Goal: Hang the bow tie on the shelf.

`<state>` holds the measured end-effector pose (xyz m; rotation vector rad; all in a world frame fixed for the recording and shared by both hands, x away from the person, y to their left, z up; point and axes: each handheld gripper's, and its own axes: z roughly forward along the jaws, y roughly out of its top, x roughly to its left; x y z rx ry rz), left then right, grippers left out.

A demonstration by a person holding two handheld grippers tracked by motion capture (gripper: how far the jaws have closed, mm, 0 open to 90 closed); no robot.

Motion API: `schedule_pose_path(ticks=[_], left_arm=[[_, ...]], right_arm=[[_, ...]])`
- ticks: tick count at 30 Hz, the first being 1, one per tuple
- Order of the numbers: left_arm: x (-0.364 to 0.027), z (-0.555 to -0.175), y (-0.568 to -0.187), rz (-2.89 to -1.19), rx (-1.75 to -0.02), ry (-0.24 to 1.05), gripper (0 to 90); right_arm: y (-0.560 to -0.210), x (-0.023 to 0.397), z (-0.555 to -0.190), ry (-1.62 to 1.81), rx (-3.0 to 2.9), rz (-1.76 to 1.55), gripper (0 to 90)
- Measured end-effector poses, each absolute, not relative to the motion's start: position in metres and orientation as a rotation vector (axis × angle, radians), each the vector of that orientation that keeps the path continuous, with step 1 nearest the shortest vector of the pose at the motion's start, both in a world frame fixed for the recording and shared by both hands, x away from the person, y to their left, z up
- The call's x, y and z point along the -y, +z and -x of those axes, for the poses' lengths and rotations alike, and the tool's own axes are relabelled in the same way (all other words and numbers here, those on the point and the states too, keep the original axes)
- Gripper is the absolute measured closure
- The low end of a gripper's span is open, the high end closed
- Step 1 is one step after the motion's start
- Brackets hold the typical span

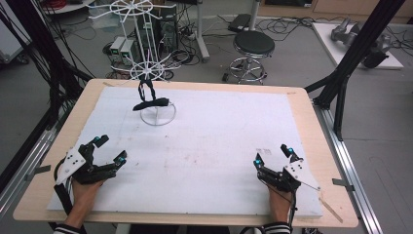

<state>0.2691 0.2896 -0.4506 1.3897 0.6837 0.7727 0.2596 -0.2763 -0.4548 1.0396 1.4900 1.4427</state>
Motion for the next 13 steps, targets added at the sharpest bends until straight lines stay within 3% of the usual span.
schedule_pose_path(ticks=[13], left_arm=[[-0.291,-0.2701,-0.4562,-1.367,-0.744,0.786,13.9]], right_arm=[[-0.4548,0.2762,-0.2597,1.441,-1.49,-1.031,6.5]])
